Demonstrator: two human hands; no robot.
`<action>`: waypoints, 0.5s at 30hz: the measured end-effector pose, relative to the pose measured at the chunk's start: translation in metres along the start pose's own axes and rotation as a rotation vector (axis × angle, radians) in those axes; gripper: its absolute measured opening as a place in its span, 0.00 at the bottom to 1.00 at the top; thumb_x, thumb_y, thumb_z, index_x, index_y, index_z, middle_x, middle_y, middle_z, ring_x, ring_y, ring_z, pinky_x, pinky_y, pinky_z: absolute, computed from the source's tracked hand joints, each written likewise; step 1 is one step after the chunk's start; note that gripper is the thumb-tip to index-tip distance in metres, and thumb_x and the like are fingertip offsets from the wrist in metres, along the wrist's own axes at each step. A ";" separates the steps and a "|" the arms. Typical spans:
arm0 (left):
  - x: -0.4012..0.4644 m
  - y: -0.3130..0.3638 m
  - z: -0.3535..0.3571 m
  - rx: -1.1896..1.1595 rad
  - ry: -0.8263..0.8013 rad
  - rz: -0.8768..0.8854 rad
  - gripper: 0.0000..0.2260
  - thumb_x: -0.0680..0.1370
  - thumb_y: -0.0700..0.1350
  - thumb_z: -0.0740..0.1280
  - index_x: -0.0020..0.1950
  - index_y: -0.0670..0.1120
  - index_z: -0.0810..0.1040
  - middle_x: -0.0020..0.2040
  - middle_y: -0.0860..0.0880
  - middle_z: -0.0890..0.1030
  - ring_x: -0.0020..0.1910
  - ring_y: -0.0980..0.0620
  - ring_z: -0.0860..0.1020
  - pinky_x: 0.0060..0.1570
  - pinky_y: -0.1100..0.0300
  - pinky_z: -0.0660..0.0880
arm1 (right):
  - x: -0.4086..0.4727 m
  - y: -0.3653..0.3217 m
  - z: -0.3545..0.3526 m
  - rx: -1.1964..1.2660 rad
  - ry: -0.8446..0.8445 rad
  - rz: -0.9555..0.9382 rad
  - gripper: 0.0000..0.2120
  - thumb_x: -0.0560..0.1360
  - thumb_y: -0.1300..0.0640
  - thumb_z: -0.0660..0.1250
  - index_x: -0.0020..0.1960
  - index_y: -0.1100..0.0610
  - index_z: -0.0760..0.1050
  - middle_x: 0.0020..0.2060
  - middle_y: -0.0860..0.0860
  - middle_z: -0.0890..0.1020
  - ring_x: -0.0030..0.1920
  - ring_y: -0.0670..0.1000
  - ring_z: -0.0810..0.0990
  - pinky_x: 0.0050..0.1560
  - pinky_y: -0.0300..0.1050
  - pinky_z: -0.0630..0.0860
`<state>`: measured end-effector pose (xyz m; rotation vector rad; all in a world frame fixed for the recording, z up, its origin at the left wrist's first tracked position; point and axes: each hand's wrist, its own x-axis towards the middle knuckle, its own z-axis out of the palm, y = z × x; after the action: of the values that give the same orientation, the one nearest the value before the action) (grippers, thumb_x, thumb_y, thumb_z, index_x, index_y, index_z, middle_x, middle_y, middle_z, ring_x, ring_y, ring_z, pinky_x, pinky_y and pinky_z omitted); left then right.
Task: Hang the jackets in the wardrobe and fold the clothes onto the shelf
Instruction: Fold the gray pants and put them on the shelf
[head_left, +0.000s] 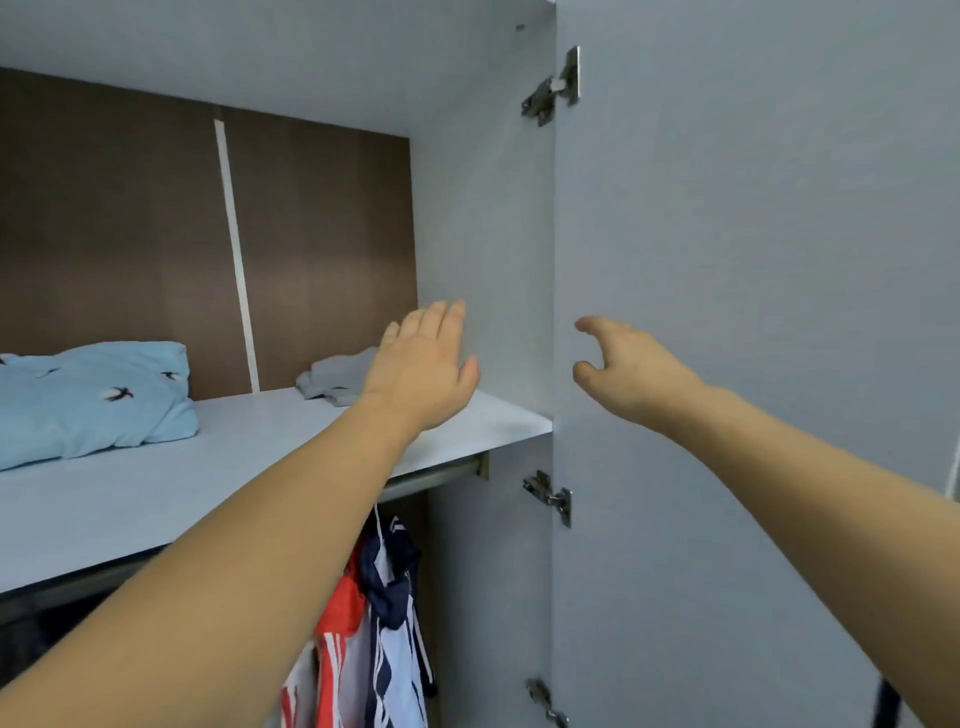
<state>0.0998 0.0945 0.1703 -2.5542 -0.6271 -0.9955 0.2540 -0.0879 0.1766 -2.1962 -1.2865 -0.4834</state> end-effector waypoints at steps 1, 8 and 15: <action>-0.007 0.011 -0.005 -0.004 0.004 0.062 0.29 0.81 0.53 0.56 0.79 0.42 0.54 0.77 0.44 0.62 0.73 0.43 0.62 0.71 0.43 0.61 | -0.018 0.003 -0.012 -0.024 0.008 0.022 0.28 0.79 0.54 0.59 0.77 0.55 0.58 0.75 0.52 0.64 0.73 0.53 0.65 0.65 0.45 0.65; -0.038 0.108 -0.062 -0.029 0.085 0.330 0.30 0.80 0.52 0.57 0.79 0.42 0.58 0.76 0.44 0.63 0.74 0.44 0.62 0.73 0.44 0.59 | -0.127 0.029 -0.116 -0.196 0.114 0.171 0.27 0.78 0.53 0.60 0.76 0.55 0.61 0.74 0.53 0.67 0.72 0.55 0.67 0.68 0.49 0.66; -0.045 0.264 -0.127 -0.184 0.256 0.497 0.29 0.79 0.50 0.60 0.78 0.41 0.61 0.74 0.43 0.67 0.72 0.41 0.65 0.74 0.43 0.57 | -0.240 0.098 -0.218 -0.265 0.190 0.338 0.27 0.78 0.52 0.60 0.76 0.55 0.60 0.74 0.53 0.66 0.72 0.55 0.67 0.68 0.49 0.65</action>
<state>0.1339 -0.1993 0.1909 -2.4804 0.1726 -1.2006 0.2181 -0.4241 0.1892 -2.4517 -0.7661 -0.7376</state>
